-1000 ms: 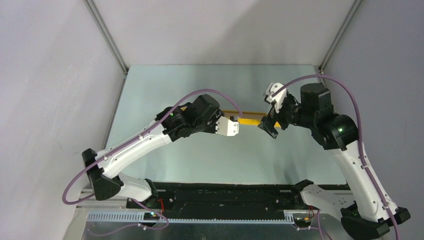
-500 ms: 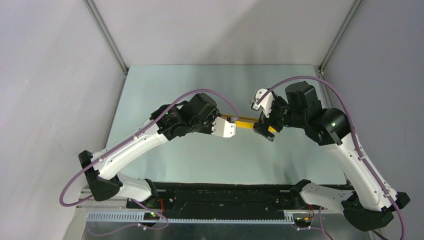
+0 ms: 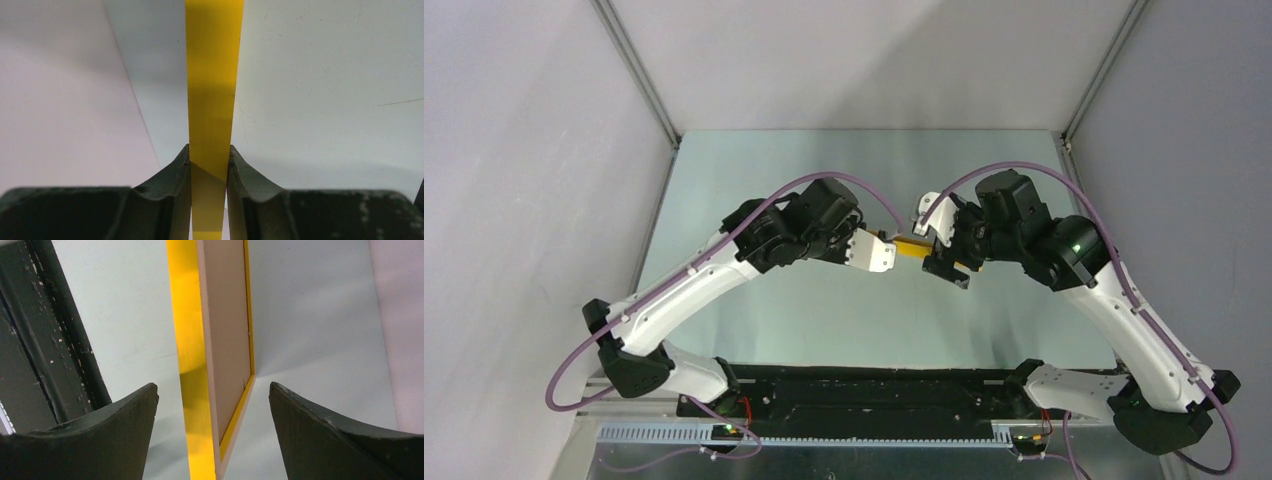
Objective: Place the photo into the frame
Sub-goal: Turn over the photo frame at the center of the board.
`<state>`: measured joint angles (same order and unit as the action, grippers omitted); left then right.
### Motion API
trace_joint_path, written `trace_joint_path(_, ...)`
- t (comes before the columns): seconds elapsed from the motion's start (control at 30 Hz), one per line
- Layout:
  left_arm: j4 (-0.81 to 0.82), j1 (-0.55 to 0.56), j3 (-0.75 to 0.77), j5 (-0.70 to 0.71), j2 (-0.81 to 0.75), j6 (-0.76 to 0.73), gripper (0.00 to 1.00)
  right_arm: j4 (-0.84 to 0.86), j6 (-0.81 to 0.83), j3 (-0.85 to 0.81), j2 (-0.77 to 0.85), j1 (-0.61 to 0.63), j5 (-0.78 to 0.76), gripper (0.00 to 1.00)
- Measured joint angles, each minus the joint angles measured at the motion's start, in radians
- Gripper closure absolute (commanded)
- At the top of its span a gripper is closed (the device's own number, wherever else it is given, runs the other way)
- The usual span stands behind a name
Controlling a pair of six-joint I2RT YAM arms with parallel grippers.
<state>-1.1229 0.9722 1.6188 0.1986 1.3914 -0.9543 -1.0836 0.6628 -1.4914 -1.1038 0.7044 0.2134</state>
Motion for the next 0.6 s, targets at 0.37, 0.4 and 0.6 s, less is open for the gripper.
trace_joint_path(0.37,-0.025,-0.013,0.033,-0.006,0.031,-0.008,1.00,0.018,0.000,0.078,-0.039,0.027,-0.068,0.32)
trace_joint_path(0.4,-0.026,-0.014,0.033,-0.009,0.031,-0.007,1.00,0.019,0.000,0.078,-0.040,0.027,-0.071,0.34)
trace_joint_path(0.6,-0.029,-0.022,0.033,-0.021,0.031,-0.005,1.00,0.034,0.001,0.079,-0.046,0.027,-0.090,0.43)
